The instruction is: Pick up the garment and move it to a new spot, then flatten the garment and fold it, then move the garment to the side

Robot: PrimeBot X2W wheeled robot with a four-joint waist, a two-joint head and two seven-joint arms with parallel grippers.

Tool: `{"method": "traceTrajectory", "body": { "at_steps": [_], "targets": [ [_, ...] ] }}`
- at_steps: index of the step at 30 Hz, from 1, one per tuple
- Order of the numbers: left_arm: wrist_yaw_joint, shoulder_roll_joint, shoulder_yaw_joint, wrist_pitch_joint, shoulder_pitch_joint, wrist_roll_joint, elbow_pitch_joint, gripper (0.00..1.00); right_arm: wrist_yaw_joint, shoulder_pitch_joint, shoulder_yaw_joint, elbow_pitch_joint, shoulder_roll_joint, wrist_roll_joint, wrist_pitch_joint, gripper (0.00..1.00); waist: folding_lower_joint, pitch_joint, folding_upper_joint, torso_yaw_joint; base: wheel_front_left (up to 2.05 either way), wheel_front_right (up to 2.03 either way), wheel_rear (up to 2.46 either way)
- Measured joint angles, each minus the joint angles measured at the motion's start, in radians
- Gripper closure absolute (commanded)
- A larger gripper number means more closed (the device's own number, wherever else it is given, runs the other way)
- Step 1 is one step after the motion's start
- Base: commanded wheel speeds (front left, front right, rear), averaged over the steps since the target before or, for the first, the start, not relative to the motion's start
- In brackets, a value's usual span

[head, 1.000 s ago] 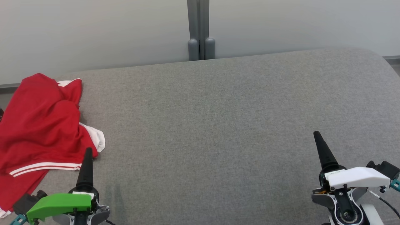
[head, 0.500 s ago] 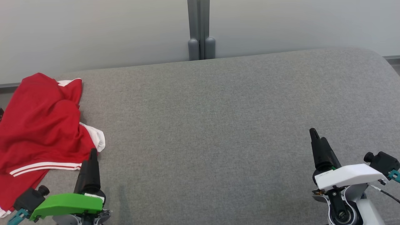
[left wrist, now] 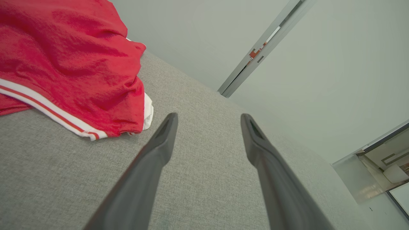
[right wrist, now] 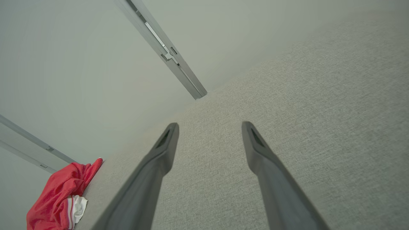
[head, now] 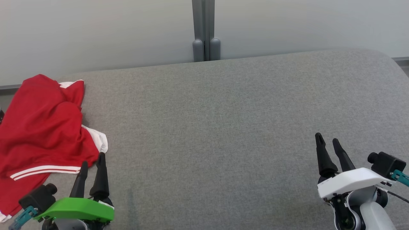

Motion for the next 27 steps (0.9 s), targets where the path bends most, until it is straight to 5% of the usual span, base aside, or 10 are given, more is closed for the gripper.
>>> {"method": "traceTrajectory", "body": {
  "at_steps": [27],
  "targets": [
    [0.003,0.021,-0.019,-0.074,0.017,0.354,-0.018,0.00,0.000,-0.007,0.004,0.032,0.000,-0.332,-0.073,0.00,0.0000,-0.006,0.0000,-0.001,0.00,0.00,0.00]
  ]
}}
